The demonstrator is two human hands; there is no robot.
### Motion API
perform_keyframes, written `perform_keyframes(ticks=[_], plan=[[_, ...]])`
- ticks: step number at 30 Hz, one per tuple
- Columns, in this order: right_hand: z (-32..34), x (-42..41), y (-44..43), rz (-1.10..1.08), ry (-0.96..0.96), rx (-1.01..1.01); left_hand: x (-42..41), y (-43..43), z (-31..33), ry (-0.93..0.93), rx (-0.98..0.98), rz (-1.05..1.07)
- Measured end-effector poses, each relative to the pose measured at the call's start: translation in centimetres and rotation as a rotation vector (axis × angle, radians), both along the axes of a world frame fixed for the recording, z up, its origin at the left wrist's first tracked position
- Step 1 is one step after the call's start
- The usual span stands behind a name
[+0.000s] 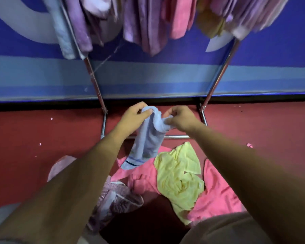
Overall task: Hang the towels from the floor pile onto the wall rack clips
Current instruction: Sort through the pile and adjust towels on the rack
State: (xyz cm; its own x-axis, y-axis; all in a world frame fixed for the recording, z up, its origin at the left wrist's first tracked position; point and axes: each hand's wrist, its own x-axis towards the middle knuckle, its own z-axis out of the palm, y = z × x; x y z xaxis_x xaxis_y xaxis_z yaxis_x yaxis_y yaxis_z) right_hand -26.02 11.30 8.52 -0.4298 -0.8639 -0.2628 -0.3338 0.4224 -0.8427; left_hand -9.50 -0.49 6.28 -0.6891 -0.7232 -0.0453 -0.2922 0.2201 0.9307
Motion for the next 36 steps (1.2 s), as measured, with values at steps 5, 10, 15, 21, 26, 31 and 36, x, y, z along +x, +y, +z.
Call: perform_keyframes(ticks=[5, 10, 15, 21, 26, 31, 36], plan=[[9.9, 2.4, 3.2, -0.11, -0.114, -0.196, 1.9, 1.9, 10.1, 0.029, -0.138, -0.121], [15.0, 6.4, 5.8, -0.233, -0.3, -0.327, 5.6, 5.4, 15.3, 0.069, -0.213, -0.112], [14.1, 9.2, 8.0, -0.298, -0.547, -0.345, 8.2, 6.7, 15.3, -0.036, -0.249, -0.146], [14.8, 8.8, 9.1, -0.124, -0.395, -0.199, 9.7, 6.5, 15.8, -0.025, -0.156, -0.168], [15.2, 10.1, 8.6, 0.04, -0.359, -0.226, 10.0, 7.1, 17.2, 0.134, -0.017, -0.164], [16.9, 11.6, 8.5, 0.239, -0.255, -0.304, 10.6, 7.5, 17.6, 0.154, -0.056, -0.169], [16.5, 11.2, 7.8, 0.162, -0.048, -0.324, 10.8, 7.4, 18.3, 0.099, -0.083, -0.246]])
